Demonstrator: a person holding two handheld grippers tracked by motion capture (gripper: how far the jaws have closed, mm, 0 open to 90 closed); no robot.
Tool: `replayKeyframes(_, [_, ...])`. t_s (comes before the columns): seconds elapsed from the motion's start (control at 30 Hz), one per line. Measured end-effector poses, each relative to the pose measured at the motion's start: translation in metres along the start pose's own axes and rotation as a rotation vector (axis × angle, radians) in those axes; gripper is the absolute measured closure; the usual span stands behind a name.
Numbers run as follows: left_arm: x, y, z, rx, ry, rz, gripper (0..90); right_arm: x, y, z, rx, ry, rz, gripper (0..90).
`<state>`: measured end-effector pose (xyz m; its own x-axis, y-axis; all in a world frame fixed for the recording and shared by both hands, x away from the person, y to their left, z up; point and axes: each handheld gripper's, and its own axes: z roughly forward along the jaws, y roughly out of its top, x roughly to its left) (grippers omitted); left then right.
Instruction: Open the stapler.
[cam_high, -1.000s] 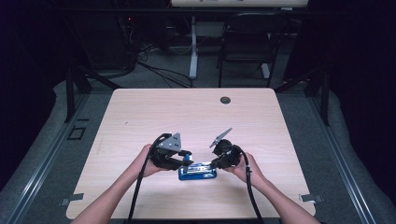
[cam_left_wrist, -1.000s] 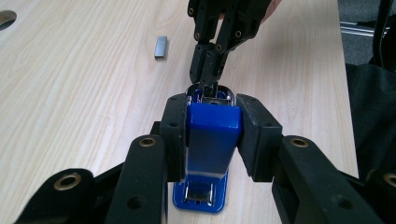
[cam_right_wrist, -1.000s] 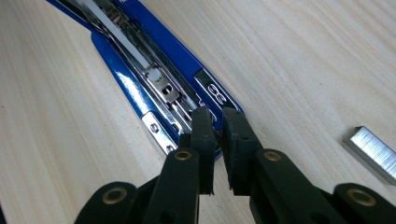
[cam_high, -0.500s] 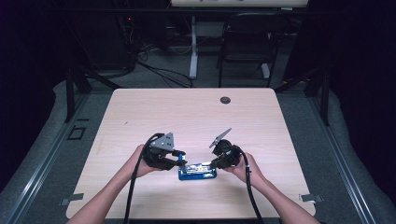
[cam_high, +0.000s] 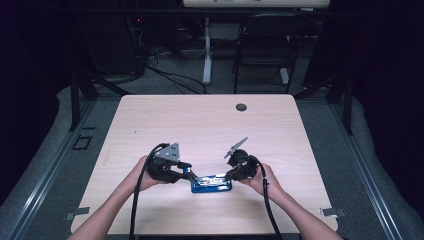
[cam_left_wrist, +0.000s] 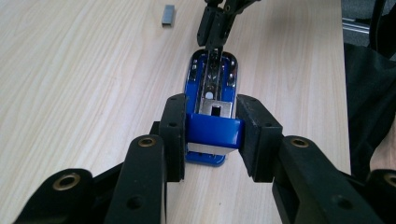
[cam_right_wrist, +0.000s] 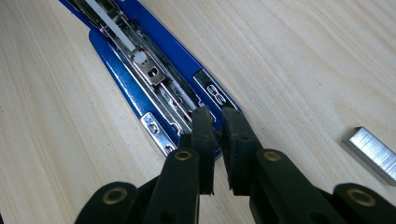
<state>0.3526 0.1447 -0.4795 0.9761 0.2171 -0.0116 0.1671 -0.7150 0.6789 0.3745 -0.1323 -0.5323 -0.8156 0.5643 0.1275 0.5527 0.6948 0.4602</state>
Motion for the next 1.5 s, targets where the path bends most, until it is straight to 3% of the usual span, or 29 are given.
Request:
replayKeyframes(0.73, [0.005, -0.024, -0.005, 0.025, -0.01, -0.057, 65.2, 0.0, 0.0, 0.0, 0.0, 0.006, 0.004, 84.4])
replayKeyframes(1.27, [0.006, -0.034, -0.004, 0.041, -0.016, -0.074, 64.8, 0.0, 0.0, 0.0, -0.001, 0.006, 0.005, 84.4])
replayKeyframes(1.5, [0.007, -0.036, -0.003, 0.072, -0.018, -0.07, 64.6, 0.0, 0.0, 0.0, -0.001, 0.006, 0.005, 84.4])
